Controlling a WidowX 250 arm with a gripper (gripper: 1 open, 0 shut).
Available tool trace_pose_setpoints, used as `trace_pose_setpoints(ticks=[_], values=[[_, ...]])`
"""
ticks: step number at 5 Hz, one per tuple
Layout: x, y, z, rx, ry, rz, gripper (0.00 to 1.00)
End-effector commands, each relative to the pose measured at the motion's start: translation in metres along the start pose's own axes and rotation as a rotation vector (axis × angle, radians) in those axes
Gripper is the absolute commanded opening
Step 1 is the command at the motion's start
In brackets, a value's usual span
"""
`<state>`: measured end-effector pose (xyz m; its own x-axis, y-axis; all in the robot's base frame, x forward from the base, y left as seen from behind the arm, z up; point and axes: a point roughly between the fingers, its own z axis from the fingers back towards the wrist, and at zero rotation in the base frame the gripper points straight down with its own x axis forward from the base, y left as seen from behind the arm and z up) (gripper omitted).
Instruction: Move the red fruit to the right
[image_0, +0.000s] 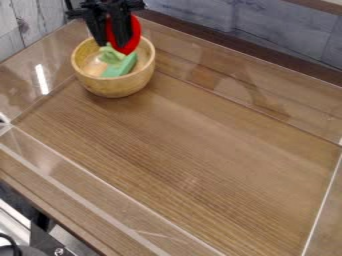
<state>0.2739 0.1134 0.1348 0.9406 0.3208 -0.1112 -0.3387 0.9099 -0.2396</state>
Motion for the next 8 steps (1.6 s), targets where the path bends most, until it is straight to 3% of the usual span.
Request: trace_pose_setpoints(ticks=[1, 3, 5, 7, 8], values=[[0.002, -0.007, 0.021, -0.006, -0.09, 0.012, 0.0], [-0.015, -0.025, 0.01, -0.04, -0.104, 0.025, 0.0], [-0.028, -0.04, 0.004, -0.08, -0.111, -0.01, 0.0], [-0.051, -0.043, -0.003, -0.094, -0.079, -0.177, 0.0], [-0.058, -0.062, -0.009, -0.085, -0.059, -0.271, 0.0]])
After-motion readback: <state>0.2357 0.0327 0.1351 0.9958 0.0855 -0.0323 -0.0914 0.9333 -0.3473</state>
